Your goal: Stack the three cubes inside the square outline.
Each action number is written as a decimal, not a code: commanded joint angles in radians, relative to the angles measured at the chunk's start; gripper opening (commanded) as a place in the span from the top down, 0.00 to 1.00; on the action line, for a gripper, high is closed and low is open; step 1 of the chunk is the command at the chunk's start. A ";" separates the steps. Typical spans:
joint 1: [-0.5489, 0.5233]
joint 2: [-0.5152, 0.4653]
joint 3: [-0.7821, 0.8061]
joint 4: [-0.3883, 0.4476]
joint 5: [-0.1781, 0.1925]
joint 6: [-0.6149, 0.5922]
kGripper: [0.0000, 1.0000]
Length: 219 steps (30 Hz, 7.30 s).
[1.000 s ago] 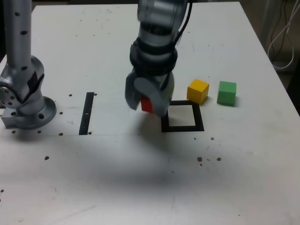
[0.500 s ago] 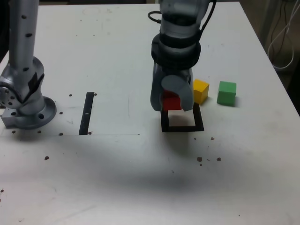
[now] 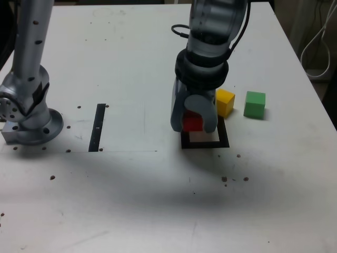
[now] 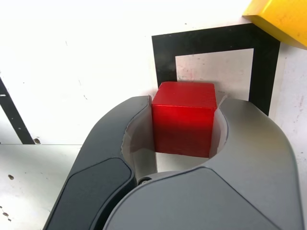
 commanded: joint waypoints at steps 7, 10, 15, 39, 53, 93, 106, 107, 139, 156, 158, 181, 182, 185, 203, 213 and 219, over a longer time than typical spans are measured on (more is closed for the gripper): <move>0.001 0.037 -0.020 -0.023 -0.006 0.027 0.82; 0.001 0.044 -0.025 -0.037 -0.012 0.043 0.79; 0.001 0.054 -0.040 -0.043 -0.026 0.067 0.69; 0.005 -0.012 -0.118 0.071 0.117 0.181 0.08; 0.076 -0.015 -0.113 0.089 0.262 0.459 0.09; 0.092 0.152 -0.152 0.028 0.230 0.497 0.54; 0.093 0.165 -0.172 0.014 0.188 0.522 0.67; 0.093 0.165 -0.173 0.012 0.188 0.523 0.69; -0.070 -0.062 -0.199 0.207 0.058 0.116 0.76; -0.109 0.055 -0.193 0.165 0.021 0.058 0.76; -0.109 0.055 -0.187 0.156 0.022 0.060 0.75; -0.103 0.056 -0.158 0.140 0.057 0.082 0.07; -0.102 0.055 -0.157 0.140 0.061 0.082 0.06; -0.101 0.048 -0.158 0.141 0.076 0.082 0.02; -0.003 -0.010 -0.331 0.284 0.212 0.385 0.01; 0.036 0.134 -0.549 0.309 0.209 0.491 0.02; 0.067 0.199 -0.584 0.303 0.207 0.493 0.03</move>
